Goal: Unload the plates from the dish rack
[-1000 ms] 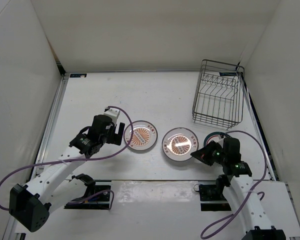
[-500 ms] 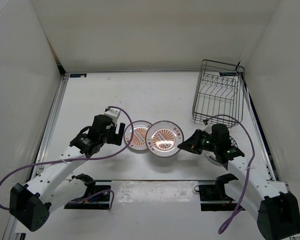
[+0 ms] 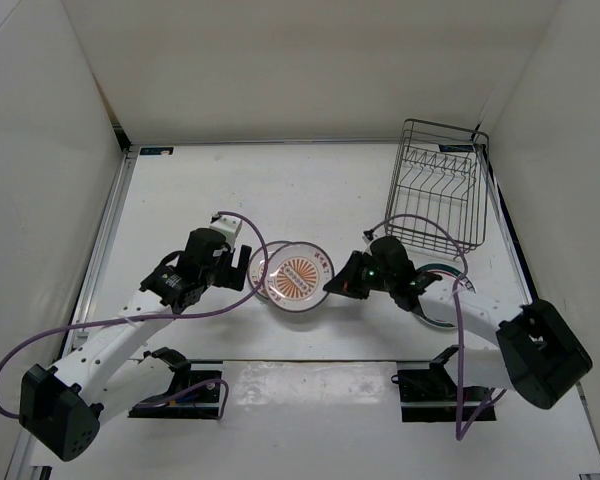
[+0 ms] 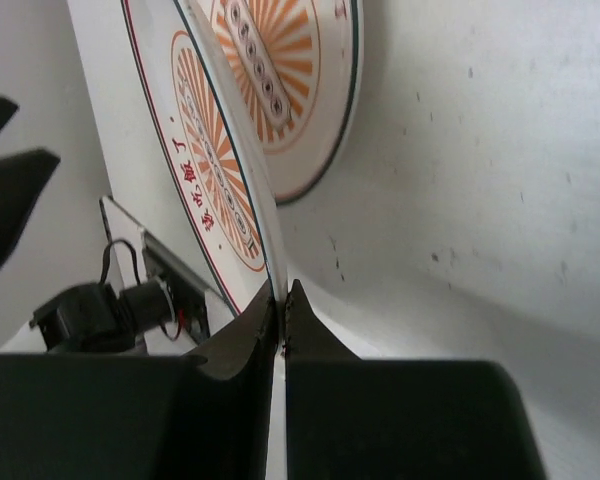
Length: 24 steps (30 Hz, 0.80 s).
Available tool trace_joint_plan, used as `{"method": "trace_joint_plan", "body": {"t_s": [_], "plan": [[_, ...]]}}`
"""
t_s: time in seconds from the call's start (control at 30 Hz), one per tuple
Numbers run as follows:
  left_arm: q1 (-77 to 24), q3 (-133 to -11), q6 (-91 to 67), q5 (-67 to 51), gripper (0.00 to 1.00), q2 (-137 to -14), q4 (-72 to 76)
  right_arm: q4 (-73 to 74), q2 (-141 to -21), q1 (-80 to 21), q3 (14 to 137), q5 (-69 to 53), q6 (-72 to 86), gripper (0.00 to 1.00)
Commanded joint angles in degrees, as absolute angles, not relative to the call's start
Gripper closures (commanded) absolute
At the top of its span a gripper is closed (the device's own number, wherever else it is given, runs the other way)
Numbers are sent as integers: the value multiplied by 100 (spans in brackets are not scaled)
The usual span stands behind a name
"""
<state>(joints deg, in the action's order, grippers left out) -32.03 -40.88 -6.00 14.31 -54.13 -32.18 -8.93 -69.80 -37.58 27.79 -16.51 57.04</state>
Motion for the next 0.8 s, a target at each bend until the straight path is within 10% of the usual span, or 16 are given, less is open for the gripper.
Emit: {"method": "trace_joint_plan", "body": {"t_s": [0.0,0.43,0.6,0.77], "plan": [[-3217,-4306,-606,1354,0,-5388,-3226,-1634,-7529,-3919,3531,-1169,5923,100],[-3217,-4298,-580,1354,0,-5563,-3191,-2812,-8903,-4157,3656,-1160,6583,100],[-3217,-4272,-580,1336,0,-5528,-3164,-2664,-8965,-4184,3832,-1257,6495,64],[-3217,-4271,-580,1353,0,-5546,-3173,-2496,-8956,-4201,3806,-1240,6670,57]]}}
